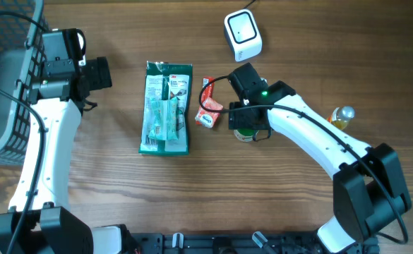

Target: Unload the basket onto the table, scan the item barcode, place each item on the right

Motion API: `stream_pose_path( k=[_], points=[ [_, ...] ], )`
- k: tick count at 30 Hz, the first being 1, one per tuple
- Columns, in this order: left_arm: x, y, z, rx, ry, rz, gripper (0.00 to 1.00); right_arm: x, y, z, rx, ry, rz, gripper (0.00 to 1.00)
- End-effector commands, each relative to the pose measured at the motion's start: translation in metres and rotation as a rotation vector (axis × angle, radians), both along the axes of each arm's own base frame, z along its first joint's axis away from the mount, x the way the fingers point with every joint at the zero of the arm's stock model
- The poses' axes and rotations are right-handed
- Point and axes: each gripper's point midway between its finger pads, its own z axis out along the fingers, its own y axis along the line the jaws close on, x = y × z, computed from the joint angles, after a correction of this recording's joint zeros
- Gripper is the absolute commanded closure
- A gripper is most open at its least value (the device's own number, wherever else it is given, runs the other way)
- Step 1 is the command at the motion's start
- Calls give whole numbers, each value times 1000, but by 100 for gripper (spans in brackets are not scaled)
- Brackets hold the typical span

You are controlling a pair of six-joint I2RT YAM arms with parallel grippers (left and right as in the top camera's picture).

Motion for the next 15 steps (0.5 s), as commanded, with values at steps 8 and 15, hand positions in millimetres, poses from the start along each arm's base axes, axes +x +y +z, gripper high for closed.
stream_pose_path(
  k=[8,15],
  points=[
    [1,1,2,6,-3,-4,0,-14,12,-7,109,92,-192,33],
    [1,1,2,6,-3,-4,0,-5,5,-6,23,31,7,48]
  ],
)
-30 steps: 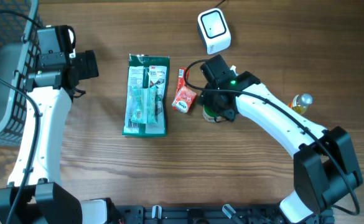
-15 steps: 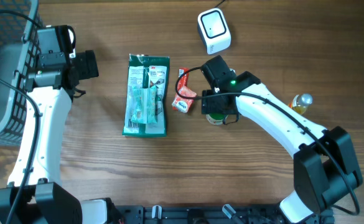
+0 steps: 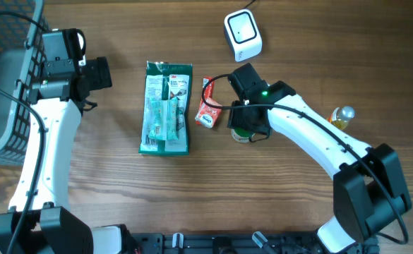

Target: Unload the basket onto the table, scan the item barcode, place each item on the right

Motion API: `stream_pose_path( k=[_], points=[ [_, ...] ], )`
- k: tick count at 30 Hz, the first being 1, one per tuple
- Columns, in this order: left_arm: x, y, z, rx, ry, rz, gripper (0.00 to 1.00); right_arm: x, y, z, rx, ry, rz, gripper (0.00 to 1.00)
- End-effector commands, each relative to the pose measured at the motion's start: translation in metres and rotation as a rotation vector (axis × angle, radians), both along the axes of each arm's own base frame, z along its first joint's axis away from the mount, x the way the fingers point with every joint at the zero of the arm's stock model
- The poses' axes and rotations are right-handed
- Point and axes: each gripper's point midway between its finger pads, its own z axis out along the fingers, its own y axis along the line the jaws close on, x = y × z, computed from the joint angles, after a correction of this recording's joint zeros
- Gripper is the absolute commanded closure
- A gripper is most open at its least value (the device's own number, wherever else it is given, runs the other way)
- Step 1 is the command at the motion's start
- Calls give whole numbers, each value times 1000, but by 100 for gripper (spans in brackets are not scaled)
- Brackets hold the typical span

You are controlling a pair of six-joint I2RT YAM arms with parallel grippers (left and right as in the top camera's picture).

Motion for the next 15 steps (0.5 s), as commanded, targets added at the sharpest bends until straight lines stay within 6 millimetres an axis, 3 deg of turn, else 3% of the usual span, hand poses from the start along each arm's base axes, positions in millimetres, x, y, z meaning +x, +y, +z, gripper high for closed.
stream_pose_path(
  k=[1,5,7,8,9,12,15],
  points=[
    [1,0,2,6,-3,-5,0,6,-4,-4,-81,-39,245,48],
    [1,1,2,6,-3,-4,0,9,-5,-4,-169,-75,598,47],
    [1,1,2,6,-3,-4,0,14,-2,-2,-170,-103,616,16],
    [1,1,2,6,-3,-4,0,17,0,-1,-159,-115,577,3],
    [1,1,2,6,-3,-4,0,21,2,0,-138,-127,504,0],
    [1,0,2,6,-3,-5,0,24,-8,3,-102,-115,115,0],
    [1,1,2,6,-3,-4,0,8,-14,1,-72,-30,-99,0]
  ],
)
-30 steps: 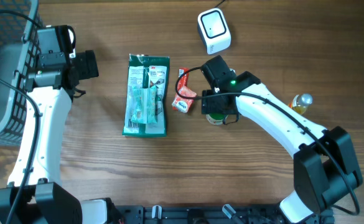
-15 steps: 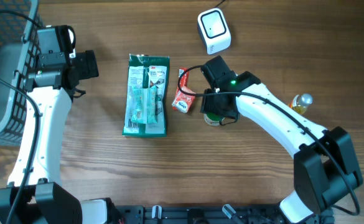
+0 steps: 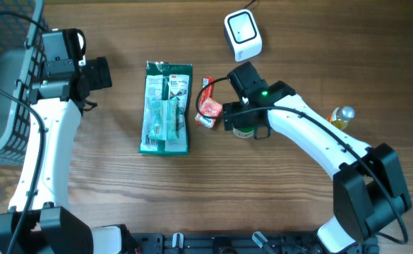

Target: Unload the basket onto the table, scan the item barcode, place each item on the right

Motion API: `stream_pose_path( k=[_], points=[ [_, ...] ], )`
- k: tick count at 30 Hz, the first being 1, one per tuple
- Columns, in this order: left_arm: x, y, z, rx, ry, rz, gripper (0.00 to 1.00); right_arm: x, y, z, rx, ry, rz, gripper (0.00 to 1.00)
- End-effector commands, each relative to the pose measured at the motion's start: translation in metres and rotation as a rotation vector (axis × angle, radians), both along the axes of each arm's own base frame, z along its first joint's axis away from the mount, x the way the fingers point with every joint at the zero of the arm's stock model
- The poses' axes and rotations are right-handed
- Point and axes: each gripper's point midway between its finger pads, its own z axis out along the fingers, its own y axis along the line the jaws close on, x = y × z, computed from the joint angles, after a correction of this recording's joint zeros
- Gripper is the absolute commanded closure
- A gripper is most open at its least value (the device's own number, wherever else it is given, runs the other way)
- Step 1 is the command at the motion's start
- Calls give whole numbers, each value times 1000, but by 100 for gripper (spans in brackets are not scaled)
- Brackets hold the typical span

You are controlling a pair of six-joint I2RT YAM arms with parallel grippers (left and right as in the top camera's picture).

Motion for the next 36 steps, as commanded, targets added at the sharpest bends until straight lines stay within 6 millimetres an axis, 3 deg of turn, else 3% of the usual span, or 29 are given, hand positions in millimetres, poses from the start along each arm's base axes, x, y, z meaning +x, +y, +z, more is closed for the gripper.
stream_pose_path(
  k=[1,4,8,14,19,24,26,29,36],
  points=[
    [1,0,2,6,-3,-4,0,-12,-8,-3,40,67,-354,0],
    [1,1,2,6,-3,-4,0,-19,-2,-4,74,110,-374,0],
    [1,0,2,6,-3,-4,0,-19,24,-2,201,151,-344,0],
    [1,0,2,6,-3,-5,0,-12,12,-2,155,102,-412,4],
    [1,1,2,6,-3,-4,0,-12,12,-2,151,101,-411,21],
    [1,1,2,6,-3,-4,0,-11,1,-3,96,74,-414,23],
    [1,1,2,6,-3,-4,0,-11,-8,-3,52,58,-418,34],
    [1,1,2,6,-3,-4,0,-10,-9,-3,24,53,-335,41],
    [1,1,2,6,-3,-4,0,-10,-9,-3,-62,52,42,37]
  ],
)
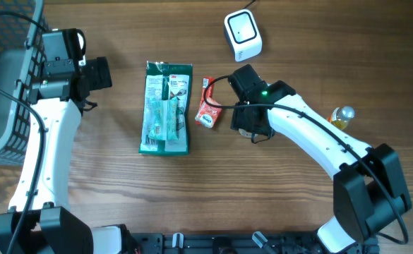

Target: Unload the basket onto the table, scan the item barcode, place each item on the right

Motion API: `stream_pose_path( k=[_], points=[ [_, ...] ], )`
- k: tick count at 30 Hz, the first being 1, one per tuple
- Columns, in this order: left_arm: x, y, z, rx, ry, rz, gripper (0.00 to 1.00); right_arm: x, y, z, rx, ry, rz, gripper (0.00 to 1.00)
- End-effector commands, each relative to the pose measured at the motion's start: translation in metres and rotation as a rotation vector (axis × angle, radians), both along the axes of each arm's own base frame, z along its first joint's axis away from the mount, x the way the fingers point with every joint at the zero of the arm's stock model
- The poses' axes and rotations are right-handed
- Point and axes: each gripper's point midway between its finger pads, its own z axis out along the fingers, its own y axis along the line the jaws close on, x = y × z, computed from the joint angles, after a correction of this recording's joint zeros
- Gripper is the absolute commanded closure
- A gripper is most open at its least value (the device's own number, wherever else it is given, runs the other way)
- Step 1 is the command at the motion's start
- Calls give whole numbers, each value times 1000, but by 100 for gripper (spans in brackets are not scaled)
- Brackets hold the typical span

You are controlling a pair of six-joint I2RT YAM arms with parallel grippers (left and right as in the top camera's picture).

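A red snack packet (207,107) lies flat at the table's middle, just right of a green blister pack (166,107). The white barcode scanner (243,34) stands at the back. My right gripper (253,130) points straight down just right of the red packet, and its fingers are hidden under the wrist, so its state does not show. Nothing shows beneath it. My left gripper (99,73) hangs at the far left, away from every item, with its jaws unclear from above.
A grey wire basket (0,77) fills the left edge. A small bottle with a yellow body (342,115) lies at the right, beside the right arm's forearm. A black cable loops from the right wrist over the red packet's top.
My right gripper has moved a little to the right, away from the red packet's edge. The round green-and-white item that showed under it is now covered. The left arm has not moved.
My right gripper stood over a round green-and-white item just right of the red packet. Then it sat closer to the packet with the round item still showing. Now it is back to the right, hiding that item. The packs and scanner have kept their places.
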Motion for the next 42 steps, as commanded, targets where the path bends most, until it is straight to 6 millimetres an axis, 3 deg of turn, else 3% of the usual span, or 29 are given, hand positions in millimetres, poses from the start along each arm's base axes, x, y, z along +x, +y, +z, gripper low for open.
stream_pose_path(
  k=[1,4,6,7,8,10,13,15,20,27,33,42],
  points=[
    [1,1,2,6,-3,-4,0,3,-4,0,-92,-5,292,37],
    [1,1,2,6,-3,-4,0,-1,-7,-1,-139,14,514,37],
    [1,1,2,6,-3,-4,0,0,-6,-1,-147,13,561,36],
    [1,1,2,6,-3,-4,0,0,-6,-1,-146,9,560,28],
    [1,0,2,6,-3,-5,0,2,-4,0,-138,3,547,0],
    [1,1,2,6,-3,-4,0,4,-2,0,-116,-9,472,0],
    [1,1,2,6,-3,-4,0,11,2,2,-51,-41,211,0],
    [1,1,2,6,-3,-4,0,13,3,2,-35,-49,151,0],
    [1,1,2,6,-3,-4,0,17,-9,3,-106,-73,142,4],
    [1,1,2,6,-3,-4,0,32,1,7,-86,-138,213,5],
    [1,1,2,6,-3,-4,0,23,3,4,-68,-95,244,3],
    [1,1,2,6,-3,-4,0,25,4,4,-77,-101,293,3]
  ],
)
